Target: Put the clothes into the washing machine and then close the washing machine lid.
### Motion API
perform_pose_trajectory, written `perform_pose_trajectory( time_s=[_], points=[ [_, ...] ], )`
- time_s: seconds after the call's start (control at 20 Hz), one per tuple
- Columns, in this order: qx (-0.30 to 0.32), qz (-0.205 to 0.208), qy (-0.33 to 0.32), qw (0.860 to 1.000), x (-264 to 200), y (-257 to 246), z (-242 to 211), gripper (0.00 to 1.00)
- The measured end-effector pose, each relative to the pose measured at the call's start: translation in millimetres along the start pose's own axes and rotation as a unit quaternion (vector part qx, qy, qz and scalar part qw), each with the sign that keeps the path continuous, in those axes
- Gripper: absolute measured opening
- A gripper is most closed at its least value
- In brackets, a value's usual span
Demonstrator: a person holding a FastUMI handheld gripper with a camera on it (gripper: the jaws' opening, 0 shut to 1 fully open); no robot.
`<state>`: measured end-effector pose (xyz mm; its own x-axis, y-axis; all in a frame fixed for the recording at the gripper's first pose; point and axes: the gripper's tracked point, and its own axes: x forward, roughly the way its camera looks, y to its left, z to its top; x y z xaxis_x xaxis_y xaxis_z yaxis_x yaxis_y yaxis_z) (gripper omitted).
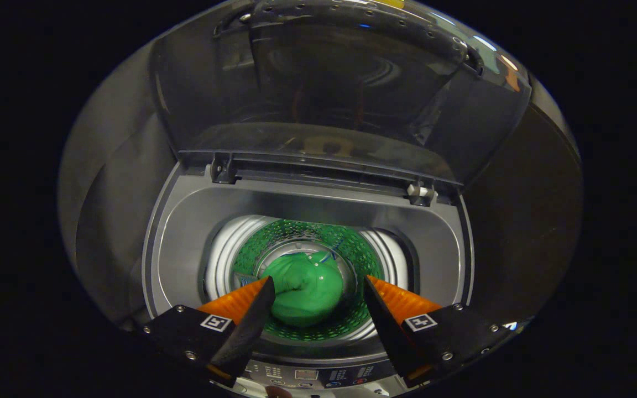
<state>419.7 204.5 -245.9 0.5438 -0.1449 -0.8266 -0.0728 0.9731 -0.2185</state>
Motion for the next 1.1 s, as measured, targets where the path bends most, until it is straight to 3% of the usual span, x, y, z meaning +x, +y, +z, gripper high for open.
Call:
perform_pose_trajectory(
  time_s=[0.5, 0.8, 1.1],
  points=[
    [-0.007, -0.010, -0.040, 0.999, -47, 0, 18, 0.97],
    [-0.005, -0.013, -0.091, 0.996, -114, 23, 49, 0.97],
    [-0.004, -0.019, -0.160, 0.987, -188, 30, 112, 0.96]
  ],
)
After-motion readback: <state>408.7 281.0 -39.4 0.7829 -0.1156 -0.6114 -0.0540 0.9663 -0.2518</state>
